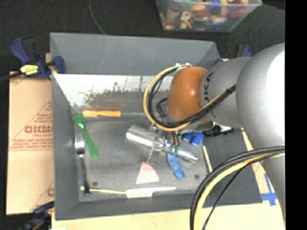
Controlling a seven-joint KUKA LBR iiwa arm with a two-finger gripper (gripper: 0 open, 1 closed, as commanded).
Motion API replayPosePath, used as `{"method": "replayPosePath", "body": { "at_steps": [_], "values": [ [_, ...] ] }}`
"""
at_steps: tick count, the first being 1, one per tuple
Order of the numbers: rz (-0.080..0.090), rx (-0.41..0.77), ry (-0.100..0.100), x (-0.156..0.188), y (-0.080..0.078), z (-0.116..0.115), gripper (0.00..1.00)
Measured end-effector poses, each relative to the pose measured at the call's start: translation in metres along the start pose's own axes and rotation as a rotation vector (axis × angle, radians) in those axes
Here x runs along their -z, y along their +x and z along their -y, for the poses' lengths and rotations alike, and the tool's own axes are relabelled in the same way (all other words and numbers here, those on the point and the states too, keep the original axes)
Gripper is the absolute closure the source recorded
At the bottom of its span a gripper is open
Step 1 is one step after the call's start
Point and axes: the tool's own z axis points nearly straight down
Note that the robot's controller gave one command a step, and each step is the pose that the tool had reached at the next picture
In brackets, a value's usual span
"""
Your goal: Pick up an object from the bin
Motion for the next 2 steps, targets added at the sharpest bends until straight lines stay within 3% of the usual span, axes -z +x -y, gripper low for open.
{"method": "replayPosePath", "body": {
  "at_steps": [1, 2],
  "values": [
    [0.010, -0.148, -0.005, -0.0021, 0.0080, -0.0013, 0.00],
    [0.005, -0.001, 0.000, 0.0011, -0.0017, 0.0006, 1.00]
  ]
}}
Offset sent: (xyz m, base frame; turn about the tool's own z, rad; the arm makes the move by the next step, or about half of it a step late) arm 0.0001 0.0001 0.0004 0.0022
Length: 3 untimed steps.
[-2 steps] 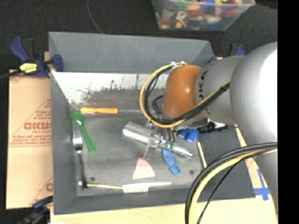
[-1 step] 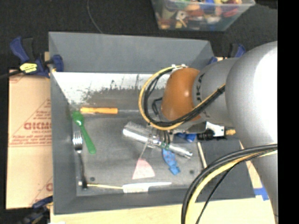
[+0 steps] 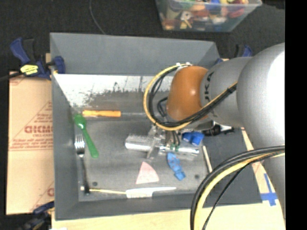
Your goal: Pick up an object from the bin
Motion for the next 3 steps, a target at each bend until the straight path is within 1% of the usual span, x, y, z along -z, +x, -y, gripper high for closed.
{"method": "replayPosePath", "body": {
  "at_steps": [1, 2, 3],
  "values": [
    [0.000, 0.000, 0.000, 0.000, 0.000, 0.000, 1.00],
    [-0.009, 0.001, 0.002, 0.040, 0.002, 0.001, 1.00],
    [-0.007, 0.002, 0.002, 0.067, 0.001, 0.001, 1.00]
  ]
}}
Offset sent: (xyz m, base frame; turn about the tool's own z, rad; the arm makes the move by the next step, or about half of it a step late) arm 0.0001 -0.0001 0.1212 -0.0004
